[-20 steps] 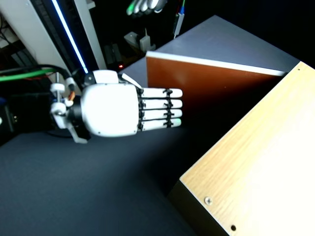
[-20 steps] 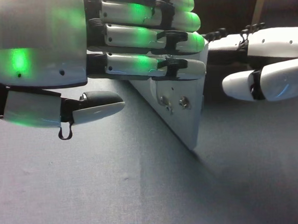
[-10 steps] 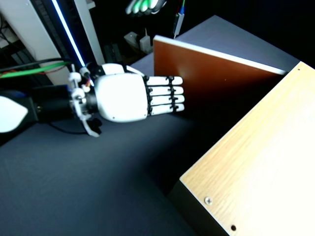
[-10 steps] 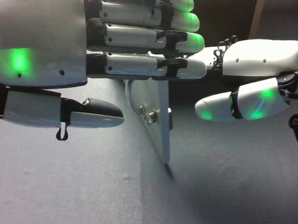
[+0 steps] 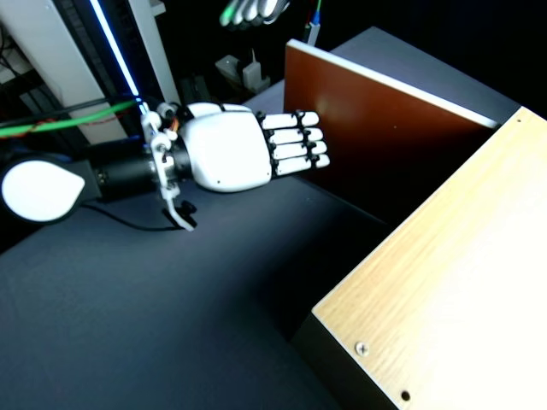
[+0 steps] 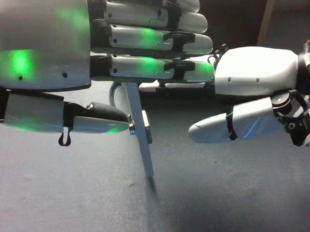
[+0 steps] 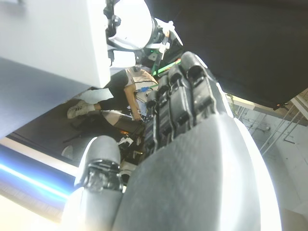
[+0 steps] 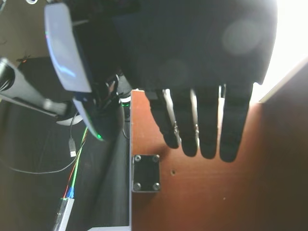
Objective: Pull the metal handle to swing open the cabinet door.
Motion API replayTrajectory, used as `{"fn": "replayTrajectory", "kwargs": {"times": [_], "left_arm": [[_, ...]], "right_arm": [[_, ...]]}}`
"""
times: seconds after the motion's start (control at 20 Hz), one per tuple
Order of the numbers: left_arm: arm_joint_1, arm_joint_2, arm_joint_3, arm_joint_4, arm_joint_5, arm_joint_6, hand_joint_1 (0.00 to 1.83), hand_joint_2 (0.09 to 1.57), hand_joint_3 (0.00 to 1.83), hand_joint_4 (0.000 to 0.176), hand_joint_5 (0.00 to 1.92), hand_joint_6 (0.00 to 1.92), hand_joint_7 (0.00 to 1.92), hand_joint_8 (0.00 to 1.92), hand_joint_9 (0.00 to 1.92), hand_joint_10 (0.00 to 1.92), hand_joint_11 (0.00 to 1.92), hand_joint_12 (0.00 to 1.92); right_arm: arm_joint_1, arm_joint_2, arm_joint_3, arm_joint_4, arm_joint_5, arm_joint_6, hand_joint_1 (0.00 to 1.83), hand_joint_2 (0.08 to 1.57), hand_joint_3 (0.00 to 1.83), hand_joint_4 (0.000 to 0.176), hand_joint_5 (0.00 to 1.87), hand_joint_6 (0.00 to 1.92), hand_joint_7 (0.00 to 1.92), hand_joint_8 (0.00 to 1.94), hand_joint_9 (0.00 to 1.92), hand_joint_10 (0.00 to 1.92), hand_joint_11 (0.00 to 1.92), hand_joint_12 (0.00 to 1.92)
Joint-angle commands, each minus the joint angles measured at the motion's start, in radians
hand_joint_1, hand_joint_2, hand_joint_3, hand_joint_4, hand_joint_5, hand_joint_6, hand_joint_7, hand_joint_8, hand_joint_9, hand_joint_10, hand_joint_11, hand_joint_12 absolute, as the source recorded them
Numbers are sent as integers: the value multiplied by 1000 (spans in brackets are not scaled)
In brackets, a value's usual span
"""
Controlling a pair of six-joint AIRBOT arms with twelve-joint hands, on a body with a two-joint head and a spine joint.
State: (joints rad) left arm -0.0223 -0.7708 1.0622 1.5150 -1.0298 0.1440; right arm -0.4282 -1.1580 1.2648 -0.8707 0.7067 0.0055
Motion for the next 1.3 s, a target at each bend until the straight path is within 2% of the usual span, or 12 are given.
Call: {"fn": "replayTrajectory", "kwargs": {"times": [0.0,0.15,0.4,0.85,1.05,1.25], "left_arm": [[-11,5,1,-93,-23,5,0,1440,0,0,164,1,192,2,182,3,0,501],[-11,5,1,-93,-23,5,0,1311,0,0,156,2,193,3,178,4,0,526],[-11,5,1,-93,-23,5,0,1226,0,0,136,0,175,0,165,0,0,491],[-11,5,1,-93,-23,5,0,1254,4,0,136,2,170,2,166,2,0,470],[-11,5,1,-93,-23,5,0,1302,13,0,145,2,173,1,164,0,0,429],[-11,5,1,-93,-23,5,0,1347,20,0,134,2,161,1,155,0,0,412]], "right_arm": [[15,-6,0,48,99,3,0,1410,0,0,0,0,24,1,12,1,0,61],[28,-32,3,48,99,2,0,1306,0,0,0,0,30,1,15,0,0,81],[36,-73,15,48,98,-13,0,1271,0,0,0,0,21,1,14,2,0,102],[46,-134,49,48,97,-13,0,1294,3,0,0,0,18,2,17,2,0,143],[46,-133,54,48,92,-13,0,1389,19,0,0,0,5,1,2,1,0,71],[46,-123,66,48,88,-13,0,1474,29,0,0,0,19,3,10,2,0,77]]}}
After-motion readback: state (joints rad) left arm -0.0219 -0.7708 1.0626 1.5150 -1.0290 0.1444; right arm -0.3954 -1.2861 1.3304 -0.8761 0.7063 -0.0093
